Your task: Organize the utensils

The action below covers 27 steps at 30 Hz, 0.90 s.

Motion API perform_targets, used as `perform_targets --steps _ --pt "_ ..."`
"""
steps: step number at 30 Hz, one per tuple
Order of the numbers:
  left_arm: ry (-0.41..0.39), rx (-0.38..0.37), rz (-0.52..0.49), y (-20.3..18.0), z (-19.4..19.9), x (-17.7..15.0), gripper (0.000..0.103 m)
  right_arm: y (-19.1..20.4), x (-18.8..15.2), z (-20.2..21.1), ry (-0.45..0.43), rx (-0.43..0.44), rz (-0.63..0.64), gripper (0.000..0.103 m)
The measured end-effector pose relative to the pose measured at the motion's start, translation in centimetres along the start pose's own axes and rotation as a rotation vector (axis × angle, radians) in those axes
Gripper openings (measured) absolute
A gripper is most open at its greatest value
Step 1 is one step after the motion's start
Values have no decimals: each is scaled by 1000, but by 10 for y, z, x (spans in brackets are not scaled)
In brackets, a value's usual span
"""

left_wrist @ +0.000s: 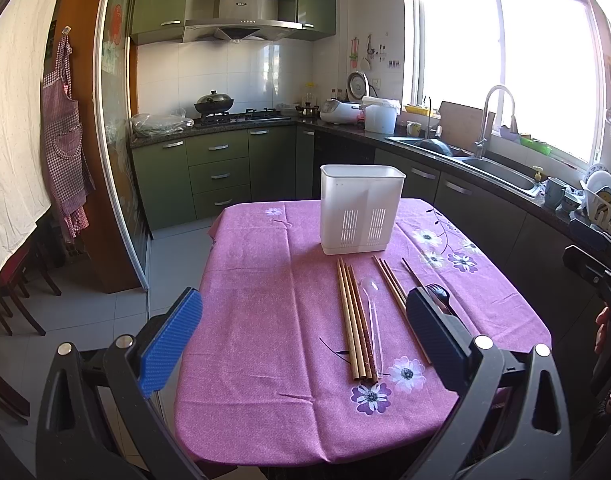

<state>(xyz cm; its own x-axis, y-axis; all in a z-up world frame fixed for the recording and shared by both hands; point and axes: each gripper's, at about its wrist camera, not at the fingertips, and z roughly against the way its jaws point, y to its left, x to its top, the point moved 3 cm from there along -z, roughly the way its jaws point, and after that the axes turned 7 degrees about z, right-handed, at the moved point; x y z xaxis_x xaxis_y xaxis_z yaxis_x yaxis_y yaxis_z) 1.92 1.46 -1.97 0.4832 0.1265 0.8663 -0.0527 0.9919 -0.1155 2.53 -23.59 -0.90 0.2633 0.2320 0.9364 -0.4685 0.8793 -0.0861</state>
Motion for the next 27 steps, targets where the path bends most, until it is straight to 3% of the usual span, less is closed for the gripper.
perform_targets --steps 20,23,27 --pt "17 -2 -5 -4 -6 -10 97 -1 -2 -6 27 17 -6 99" --pt "57 7 -2 -2 -18 -7 97 -7 -2 -18 74 17 -25 99" --pt "177 23 11 2 -51 -5 97 -24 -9 -43 168 34 -91 99"
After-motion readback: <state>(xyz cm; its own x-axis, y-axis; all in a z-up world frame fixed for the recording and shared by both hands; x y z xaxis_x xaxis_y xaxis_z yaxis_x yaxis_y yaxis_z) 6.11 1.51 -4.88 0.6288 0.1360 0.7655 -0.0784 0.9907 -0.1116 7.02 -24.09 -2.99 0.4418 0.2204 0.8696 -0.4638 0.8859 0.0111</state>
